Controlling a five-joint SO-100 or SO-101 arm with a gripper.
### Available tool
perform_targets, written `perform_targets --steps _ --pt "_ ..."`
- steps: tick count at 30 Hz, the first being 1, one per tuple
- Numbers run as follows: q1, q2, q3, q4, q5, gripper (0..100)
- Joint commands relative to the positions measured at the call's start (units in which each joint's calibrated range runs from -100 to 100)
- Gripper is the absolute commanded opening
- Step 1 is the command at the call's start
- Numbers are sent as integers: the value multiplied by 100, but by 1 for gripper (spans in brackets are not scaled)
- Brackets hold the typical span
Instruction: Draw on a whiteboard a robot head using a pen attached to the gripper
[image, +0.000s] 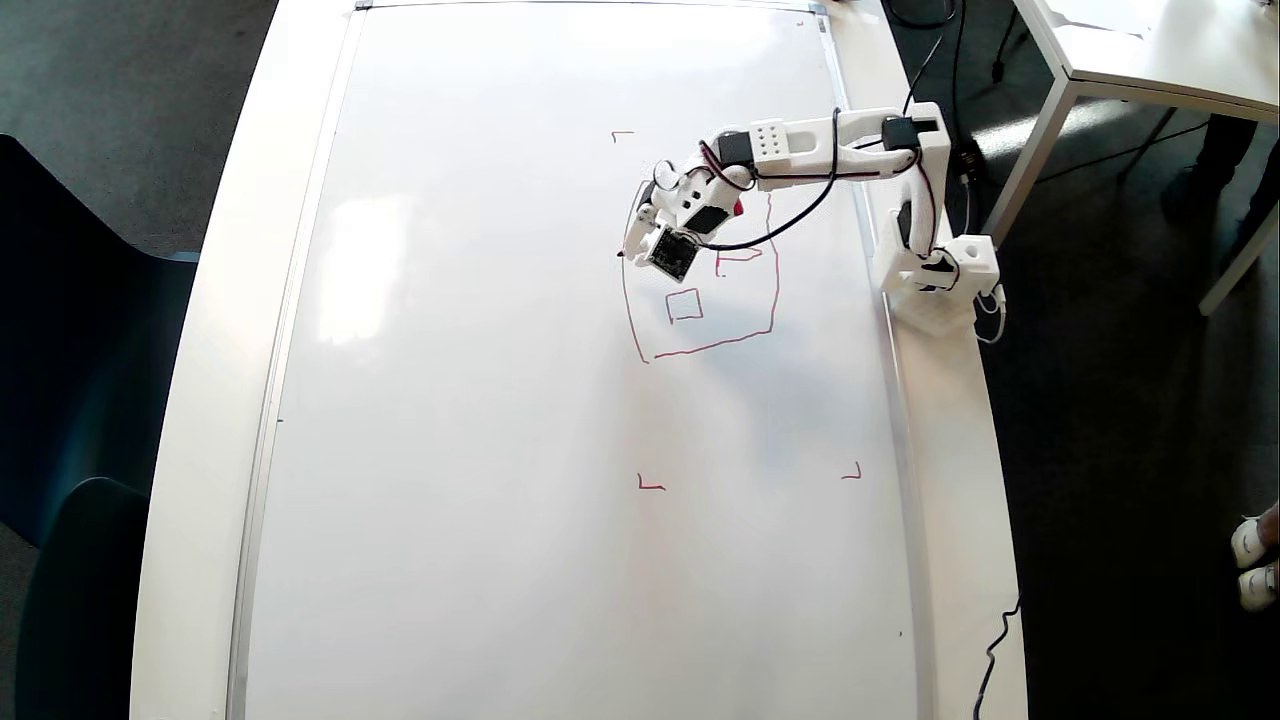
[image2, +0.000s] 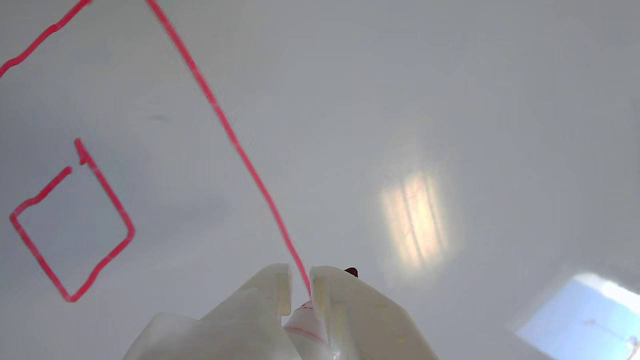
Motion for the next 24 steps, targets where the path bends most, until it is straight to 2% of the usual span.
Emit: perform_targets --steps 1,5,11,24 --pt "-104 291 -694 262 -21 1" --pt "-104 677 -1611 1183 -75 1" --pt "-60 1138 -2719 1757 -166 1" --pt "242 1247 -2719 2017 -177 1"
